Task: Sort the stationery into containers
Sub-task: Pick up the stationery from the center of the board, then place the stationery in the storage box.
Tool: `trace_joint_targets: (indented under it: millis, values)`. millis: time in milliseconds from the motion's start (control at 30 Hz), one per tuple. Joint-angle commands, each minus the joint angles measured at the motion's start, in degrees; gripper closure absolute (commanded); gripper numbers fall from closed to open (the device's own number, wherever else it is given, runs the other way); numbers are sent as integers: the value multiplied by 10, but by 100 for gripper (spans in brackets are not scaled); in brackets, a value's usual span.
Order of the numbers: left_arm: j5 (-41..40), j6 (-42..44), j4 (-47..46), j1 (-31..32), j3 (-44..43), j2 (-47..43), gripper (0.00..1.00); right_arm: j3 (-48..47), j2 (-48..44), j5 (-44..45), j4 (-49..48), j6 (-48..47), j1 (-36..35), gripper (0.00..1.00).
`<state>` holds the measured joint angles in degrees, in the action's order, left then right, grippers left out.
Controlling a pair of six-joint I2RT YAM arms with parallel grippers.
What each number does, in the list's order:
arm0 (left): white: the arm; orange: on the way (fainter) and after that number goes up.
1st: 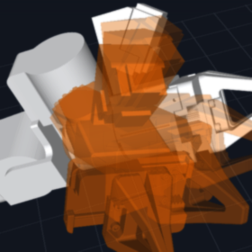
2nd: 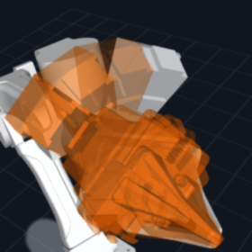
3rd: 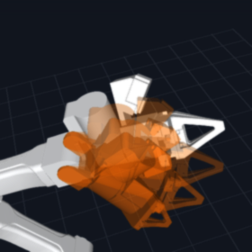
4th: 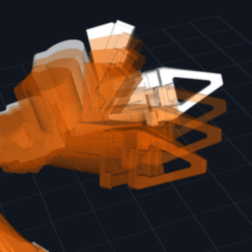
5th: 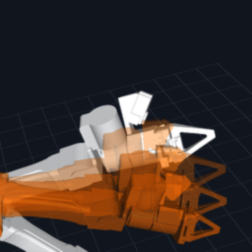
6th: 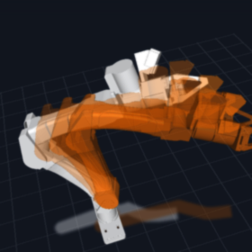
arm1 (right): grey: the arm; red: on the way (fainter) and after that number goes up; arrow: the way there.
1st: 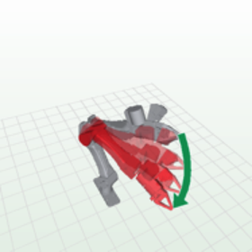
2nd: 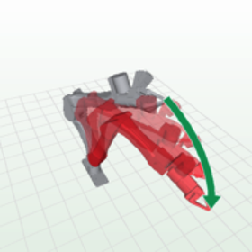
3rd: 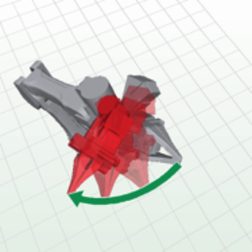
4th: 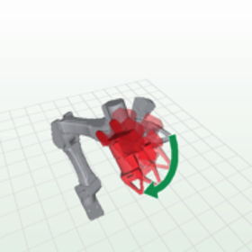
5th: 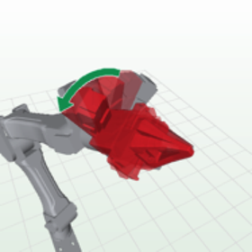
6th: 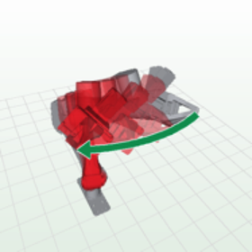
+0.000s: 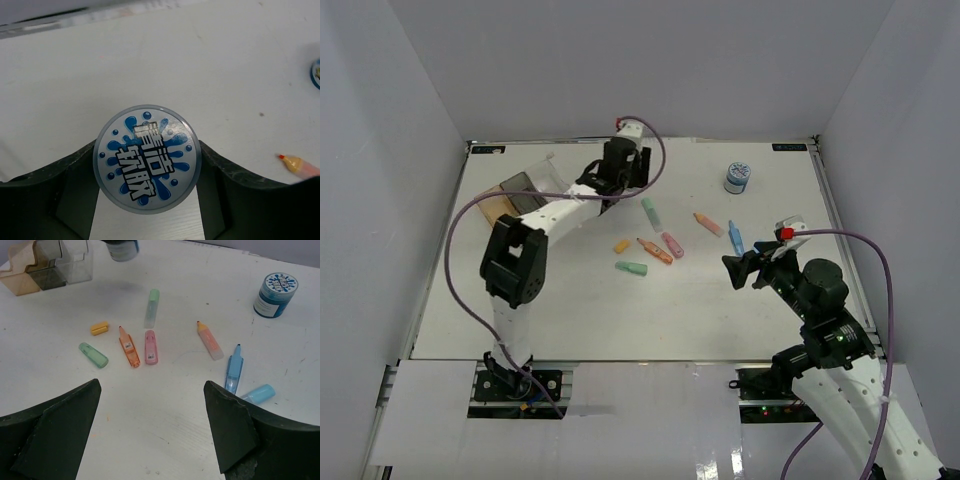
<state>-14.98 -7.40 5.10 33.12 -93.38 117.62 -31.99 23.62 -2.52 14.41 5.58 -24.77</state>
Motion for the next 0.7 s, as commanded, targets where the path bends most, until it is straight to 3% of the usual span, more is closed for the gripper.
trace_joint_targets:
  millis: [0, 167, 333, 500, 667]
  values:
    - [-70, -40, -8, -84, 65, -138, 58, 4, -13, -14, -35, -5, -3, 10]
    - [-122, -77, 14, -177, 158, -238, 57, 7, -21, -24, -38, -3, -4, 10]
    - [-106, -110, -2, -272, 235, -283, 57, 11, -24, -35, -45, 2, -7, 10]
    - [-73, -95, -35, -297, 245, -267, 57, 13, -26, -36, -48, 3, -12, 10]
    - [-29, -87, -47, -297, 195, -206, 57, 13, -23, -36, -47, 3, -12, 10]
